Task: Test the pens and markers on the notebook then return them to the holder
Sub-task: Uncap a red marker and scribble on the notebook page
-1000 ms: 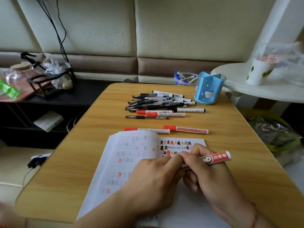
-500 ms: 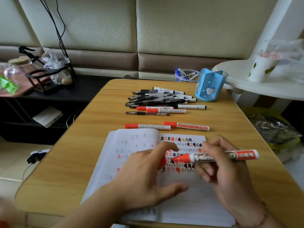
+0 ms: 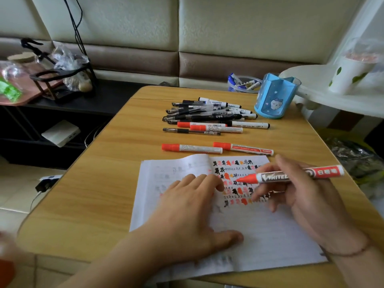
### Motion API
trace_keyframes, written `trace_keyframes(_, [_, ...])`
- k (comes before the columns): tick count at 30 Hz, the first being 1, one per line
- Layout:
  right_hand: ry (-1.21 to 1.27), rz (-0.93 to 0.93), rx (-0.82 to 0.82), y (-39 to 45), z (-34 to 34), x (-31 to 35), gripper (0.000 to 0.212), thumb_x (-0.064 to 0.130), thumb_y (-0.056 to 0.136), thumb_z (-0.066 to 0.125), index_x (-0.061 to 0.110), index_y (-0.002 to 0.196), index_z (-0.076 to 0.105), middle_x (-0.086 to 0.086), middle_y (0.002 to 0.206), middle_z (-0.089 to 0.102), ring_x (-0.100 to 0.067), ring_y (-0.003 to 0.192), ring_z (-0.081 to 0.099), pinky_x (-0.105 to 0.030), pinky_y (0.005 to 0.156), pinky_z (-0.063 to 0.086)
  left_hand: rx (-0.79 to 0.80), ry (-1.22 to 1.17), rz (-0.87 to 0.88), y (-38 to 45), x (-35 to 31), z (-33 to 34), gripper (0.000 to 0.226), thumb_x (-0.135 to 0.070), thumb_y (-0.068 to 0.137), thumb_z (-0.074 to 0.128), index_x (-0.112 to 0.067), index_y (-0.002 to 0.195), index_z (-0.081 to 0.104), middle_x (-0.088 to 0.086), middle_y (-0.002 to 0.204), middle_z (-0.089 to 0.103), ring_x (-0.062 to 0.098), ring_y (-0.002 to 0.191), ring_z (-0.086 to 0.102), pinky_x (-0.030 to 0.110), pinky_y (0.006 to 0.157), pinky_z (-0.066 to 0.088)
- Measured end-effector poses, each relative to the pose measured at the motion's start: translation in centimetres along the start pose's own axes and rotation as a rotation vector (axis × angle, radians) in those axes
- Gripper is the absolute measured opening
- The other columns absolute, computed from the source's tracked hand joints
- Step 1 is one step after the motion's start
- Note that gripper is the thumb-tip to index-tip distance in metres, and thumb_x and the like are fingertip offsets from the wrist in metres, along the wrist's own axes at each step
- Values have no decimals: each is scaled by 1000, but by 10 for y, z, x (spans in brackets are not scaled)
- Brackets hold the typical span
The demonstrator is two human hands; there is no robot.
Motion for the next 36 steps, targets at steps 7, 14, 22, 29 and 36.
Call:
trace_keyframes(7, [-362, -251, -107, -4, 25, -17, 40, 40, 70, 73, 16, 52, 47, 1, 40, 43, -10, 40, 38, -23, 46, 32, -48, 15, -52, 7, 4, -1, 53, -69, 68, 56, -40, 110, 42, -20, 96, 52, 4, 91, 46, 22, 78, 38])
trace_keyframes(14, [-543, -329, -148, -5, 24, -23, 36, 24, 73, 68, 10, 51, 43, -7, 46, 42, -8, 45, 37, -20, 45, 32, -51, 18, -39, 7, 4, 0, 50, -69, 66, 48, -41, 108, 44, -21, 98, 54, 5, 89, 47, 26, 80, 43])
trace_keyframes(22, [-556, -353, -132, -4, 25, -22, 36, 20, 73, 67, 10, 51, 40, -3, 45, 37, -7, 44, 33, -19, 44, 30, -55, 20, -36, 6, 3, 0, 50, -69, 68, 50, -41, 109, 44, -20, 103, 55, 3, 93, 47, 25, 82, 42])
trace_keyframes(29, [-533, -362, -129, -5, 27, -22, 37, 15, 72, 65, 11, 51, 35, 1, 45, 31, -6, 45, 29, -21, 43, 28, -60, 22, -35, 5, 3, 1, 49, -69, 67, 48, -41, 107, 45, -20, 99, 55, 4, 90, 46, 26, 80, 43])
trace_keyframes(36, [-535, -323, -97, -4, 27, -22, 37, 21, 72, 67, 10, 51, 38, -1, 44, 33, -7, 44, 32, -20, 43, 29, -61, 25, -26, 5, 1, 0, 49, -70, 68, 49, -41, 108, 44, -21, 101, 55, 4, 91, 47, 26, 80, 44])
Point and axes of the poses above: each hand's wrist, its own y-axis towards the middle knuckle, its own z-axis out of the palm, x = y × z, the point moved 4 cm from there along y, towards the middle knuckle
